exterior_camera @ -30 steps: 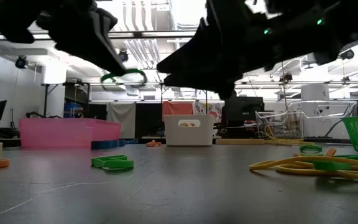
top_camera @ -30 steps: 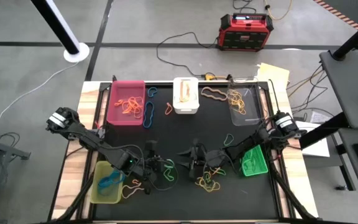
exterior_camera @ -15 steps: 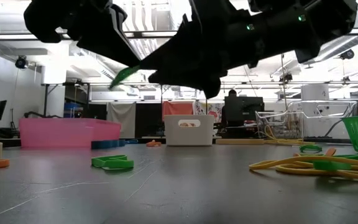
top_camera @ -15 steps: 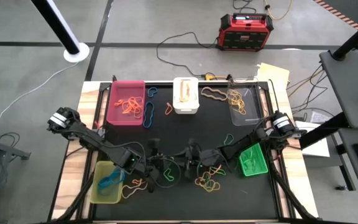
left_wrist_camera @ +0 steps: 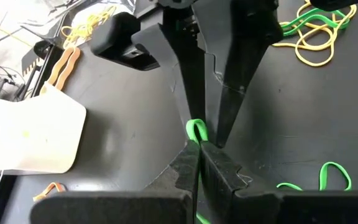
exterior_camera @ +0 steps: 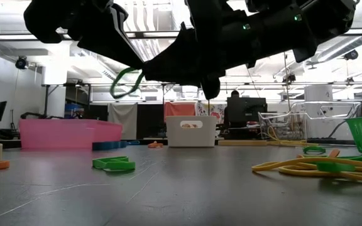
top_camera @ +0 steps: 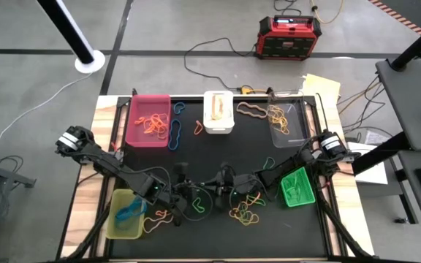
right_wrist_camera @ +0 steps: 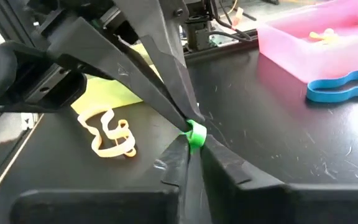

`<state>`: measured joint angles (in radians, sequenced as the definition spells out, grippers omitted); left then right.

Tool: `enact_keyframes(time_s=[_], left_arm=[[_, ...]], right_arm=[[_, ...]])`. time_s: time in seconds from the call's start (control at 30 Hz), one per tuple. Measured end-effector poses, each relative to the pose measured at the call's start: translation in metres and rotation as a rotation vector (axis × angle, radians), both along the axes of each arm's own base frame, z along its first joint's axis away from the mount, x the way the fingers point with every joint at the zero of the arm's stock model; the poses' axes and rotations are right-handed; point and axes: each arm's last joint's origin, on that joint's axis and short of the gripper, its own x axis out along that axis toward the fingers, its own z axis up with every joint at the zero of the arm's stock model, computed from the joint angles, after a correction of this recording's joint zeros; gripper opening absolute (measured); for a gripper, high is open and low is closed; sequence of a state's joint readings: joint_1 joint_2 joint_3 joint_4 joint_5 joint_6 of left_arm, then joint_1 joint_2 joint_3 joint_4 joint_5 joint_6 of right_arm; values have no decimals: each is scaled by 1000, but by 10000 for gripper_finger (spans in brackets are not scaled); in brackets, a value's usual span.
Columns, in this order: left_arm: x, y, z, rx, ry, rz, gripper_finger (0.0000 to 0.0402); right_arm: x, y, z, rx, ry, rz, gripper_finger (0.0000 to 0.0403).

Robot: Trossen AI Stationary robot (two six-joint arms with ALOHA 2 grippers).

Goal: Sort rubber bands into baskets
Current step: Put the green rubber band into the green bin

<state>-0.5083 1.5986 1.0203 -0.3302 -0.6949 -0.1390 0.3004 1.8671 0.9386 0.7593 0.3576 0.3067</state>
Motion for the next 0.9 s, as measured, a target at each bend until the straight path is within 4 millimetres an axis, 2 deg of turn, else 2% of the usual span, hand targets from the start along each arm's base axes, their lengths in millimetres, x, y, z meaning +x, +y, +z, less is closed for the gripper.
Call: enact_keyframes(time_s=[0.13,0.43,0.7,0.8,0.9], left_arm=[[0,1,1,24,-17,27,0],[-1,2,1,51,-24,49,38],[-2,4,3,95,-42,85,41],[-8,7,5,110,-10,87,41],[-20,9,11,100,30,112,41]], right_arm=[[0,1,0,-54,3,15,12],[-2,4,5,-76,-9,31,8],[-4,6,9,-79,0,35,8],[-13,3,18,-97,98,-5,8],[-35,-5,33,-65,330,-114,8]])
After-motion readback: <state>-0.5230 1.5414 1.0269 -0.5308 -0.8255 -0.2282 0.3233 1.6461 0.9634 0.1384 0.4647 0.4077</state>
